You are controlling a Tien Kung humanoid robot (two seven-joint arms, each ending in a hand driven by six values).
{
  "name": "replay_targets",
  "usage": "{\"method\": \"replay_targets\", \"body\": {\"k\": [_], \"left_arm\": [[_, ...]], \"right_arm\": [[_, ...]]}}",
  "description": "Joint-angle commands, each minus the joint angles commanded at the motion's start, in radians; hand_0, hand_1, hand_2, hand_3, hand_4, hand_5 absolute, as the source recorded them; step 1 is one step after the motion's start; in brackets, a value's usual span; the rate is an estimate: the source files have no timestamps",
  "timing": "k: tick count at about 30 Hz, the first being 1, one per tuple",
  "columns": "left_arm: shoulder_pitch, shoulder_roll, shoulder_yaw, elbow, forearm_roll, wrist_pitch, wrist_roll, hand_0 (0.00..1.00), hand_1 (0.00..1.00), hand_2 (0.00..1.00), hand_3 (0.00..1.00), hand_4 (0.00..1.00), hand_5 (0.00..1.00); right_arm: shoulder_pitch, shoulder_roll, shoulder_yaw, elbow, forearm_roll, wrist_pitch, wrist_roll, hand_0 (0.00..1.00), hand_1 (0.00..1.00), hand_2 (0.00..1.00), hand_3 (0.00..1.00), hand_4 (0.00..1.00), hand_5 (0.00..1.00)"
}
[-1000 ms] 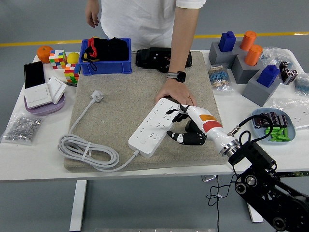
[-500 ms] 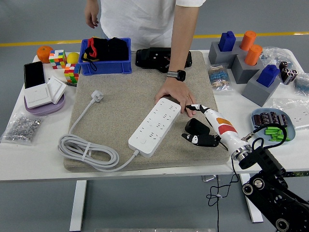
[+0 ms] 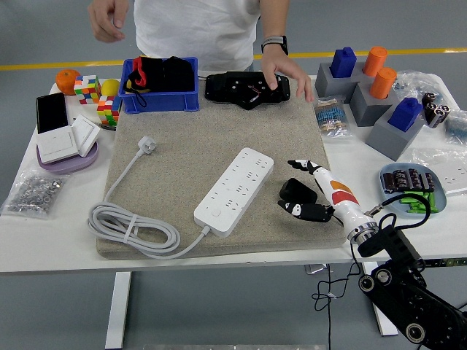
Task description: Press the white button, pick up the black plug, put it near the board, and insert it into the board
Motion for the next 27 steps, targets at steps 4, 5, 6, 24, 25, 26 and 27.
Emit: {"method": "replay_targets", "body": {"k": [4, 5, 6, 24, 25, 26, 27], "left_arm": [[0.002, 0.000, -0.003, 0.000, 0.004, 0.000, 0.001, 0.690, 0.637, 0.613, 0.637, 0.562, 0.180], [0.003, -0.001, -0.003, 0.000, 0.004, 0.000, 0.001, 0.690, 0.637, 0.613, 0.637, 0.562, 0.180], [0.003, -0.001, -0.003, 0.000, 0.004, 0.000, 0.001, 0.690, 0.637, 0.613, 0.637, 0.562, 0.180], [0.002, -0.006, -0.001, 0.000, -0.004, 0.002, 0.000, 0.690, 0.637, 0.613, 0.637, 0.562, 0.181], [0.002, -0.006, -0.001, 0.000, -0.005, 0.002, 0.000, 0.690, 0.637, 0.614, 0.637, 0.563, 0.182], [0.002, -0.006, -0.001, 0.000, -0.006, 0.003, 0.000, 0.690, 0.637, 0.614, 0.637, 0.563, 0.182], [0.002, -0.006, -0.001, 0.000, -0.006, 0.003, 0.000, 0.690, 0.637, 0.614, 0.637, 0.563, 0.182]], "right_arm": [[-0.001, 0.001, -0.003, -0.015, 0.000, 0.001, 0.000, 0.738, 0.684, 0.667, 0.765, 0.929, 0.273], [-0.001, 0.002, -0.003, -0.019, 0.000, 0.002, 0.000, 0.738, 0.684, 0.667, 0.765, 0.929, 0.273], [-0.001, 0.002, -0.003, -0.022, 0.001, 0.002, 0.000, 0.738, 0.684, 0.667, 0.765, 0.929, 0.273], [0.010, 0.007, 0.007, -0.079, 0.000, -0.015, 0.018, 0.688, 0.643, 0.630, 0.669, 0.897, 0.245], [0.010, 0.007, 0.007, -0.083, 0.000, -0.014, 0.018, 0.662, 0.641, 0.635, 0.664, 0.894, 0.235], [0.011, 0.008, 0.007, -0.085, 0.000, -0.014, 0.018, 0.662, 0.641, 0.635, 0.664, 0.894, 0.235], [0.011, 0.008, 0.008, -0.087, 0.000, -0.015, 0.018, 0.662, 0.641, 0.635, 0.664, 0.894, 0.235]]}}
